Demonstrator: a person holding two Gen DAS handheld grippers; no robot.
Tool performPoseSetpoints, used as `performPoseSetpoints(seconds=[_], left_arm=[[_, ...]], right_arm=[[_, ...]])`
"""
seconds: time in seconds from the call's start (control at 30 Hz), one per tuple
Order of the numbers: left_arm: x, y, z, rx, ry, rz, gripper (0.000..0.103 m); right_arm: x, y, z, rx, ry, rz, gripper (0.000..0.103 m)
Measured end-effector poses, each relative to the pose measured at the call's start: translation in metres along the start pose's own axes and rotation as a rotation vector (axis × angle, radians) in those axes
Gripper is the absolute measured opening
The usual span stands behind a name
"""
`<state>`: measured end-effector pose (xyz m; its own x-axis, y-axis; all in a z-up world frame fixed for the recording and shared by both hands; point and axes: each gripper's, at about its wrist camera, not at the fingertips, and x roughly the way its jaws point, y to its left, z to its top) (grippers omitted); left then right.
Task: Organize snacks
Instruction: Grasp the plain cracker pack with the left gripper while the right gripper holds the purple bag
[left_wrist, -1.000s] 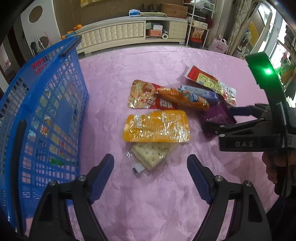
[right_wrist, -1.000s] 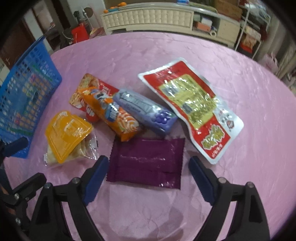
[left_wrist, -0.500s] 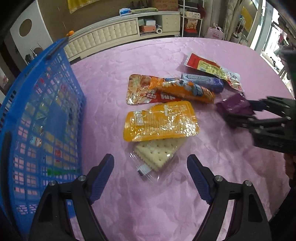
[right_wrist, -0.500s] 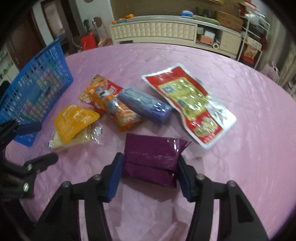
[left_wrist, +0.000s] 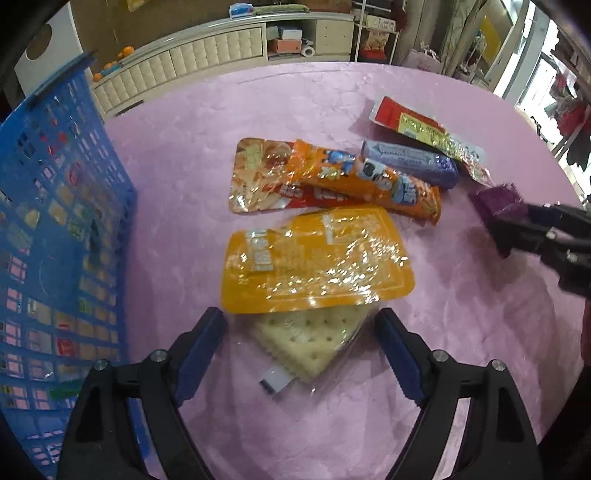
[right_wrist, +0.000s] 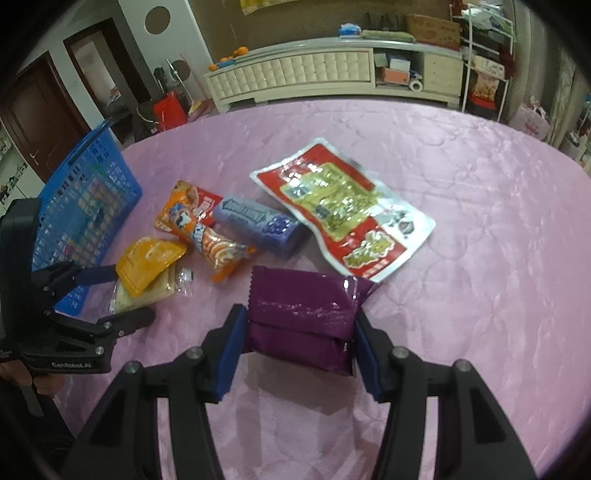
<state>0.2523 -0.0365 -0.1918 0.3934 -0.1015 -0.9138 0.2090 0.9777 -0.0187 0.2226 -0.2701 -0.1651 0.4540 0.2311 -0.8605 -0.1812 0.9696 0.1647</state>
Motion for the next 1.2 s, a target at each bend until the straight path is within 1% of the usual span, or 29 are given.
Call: performPoseSetpoints(seconds=[0.1,0.23,0.27,0.33,0.6,0.7,0.73,0.8,0.83,0.93,0.97,1.07,1.2], left_arm=[[0.001,-0.014,0.000,0.045,-0.003,-0.010,0.081],[-0.004,-0.036,-0.002,0.116,0.005,-0.075,0.070],[-0.004,-0.043,-0.004,0.136,0.011,-0.071,0.070],[-0.002,-0.053,-0.003,0.167,0.007,-0.039,0.070],[0.012,-0.059,0.025,0.106,0.010,-0.042,0.069],[0.010,-0.064,0.029,0.101,0.012,-0.043,0.054],[0.010,-0.064,0.030,0.101,0.015,-0.043,0.047],[0.010,-0.073,0.033,0.102,0.021,-0.027,0.046],[0.007,-0.076,0.033,0.101,0.021,-0.021,0.043],[-0.003,-0.080,0.024,0.069,0.024,-0.021,0.043],[-0.004,-0.073,0.013,0.059,0.022,-0.029,0.043],[-0.015,-0.074,-0.005,0.036,0.014,-0.066,0.042],[-0.039,-0.074,-0.024,0.031,-0.036,-0.089,0.043]], right_arm=[[0.004,0.001,0.000,-0.011,0.008,0.005,0.060],[0.004,0.002,0.001,-0.013,0.006,0.013,0.060],[0.003,0.002,0.001,-0.010,0.004,0.016,0.060],[0.004,0.002,0.002,-0.007,0.002,0.017,0.060],[0.003,0.000,0.002,-0.002,0.000,0.017,0.060],[0.002,-0.001,0.001,-0.003,-0.003,0.014,0.060],[0.003,-0.001,0.001,-0.001,-0.001,0.015,0.060],[0.004,-0.002,-0.002,0.008,0.007,0.019,0.060],[0.006,-0.002,-0.003,0.015,0.014,0.017,0.060],[0.004,0.000,-0.011,0.021,0.032,0.003,0.060],[0.001,0.002,-0.012,0.019,0.030,-0.007,0.060],[-0.013,0.010,-0.022,0.015,0.023,-0.019,0.060],[-0.034,0.024,-0.039,-0.011,0.029,-0.043,0.060]])
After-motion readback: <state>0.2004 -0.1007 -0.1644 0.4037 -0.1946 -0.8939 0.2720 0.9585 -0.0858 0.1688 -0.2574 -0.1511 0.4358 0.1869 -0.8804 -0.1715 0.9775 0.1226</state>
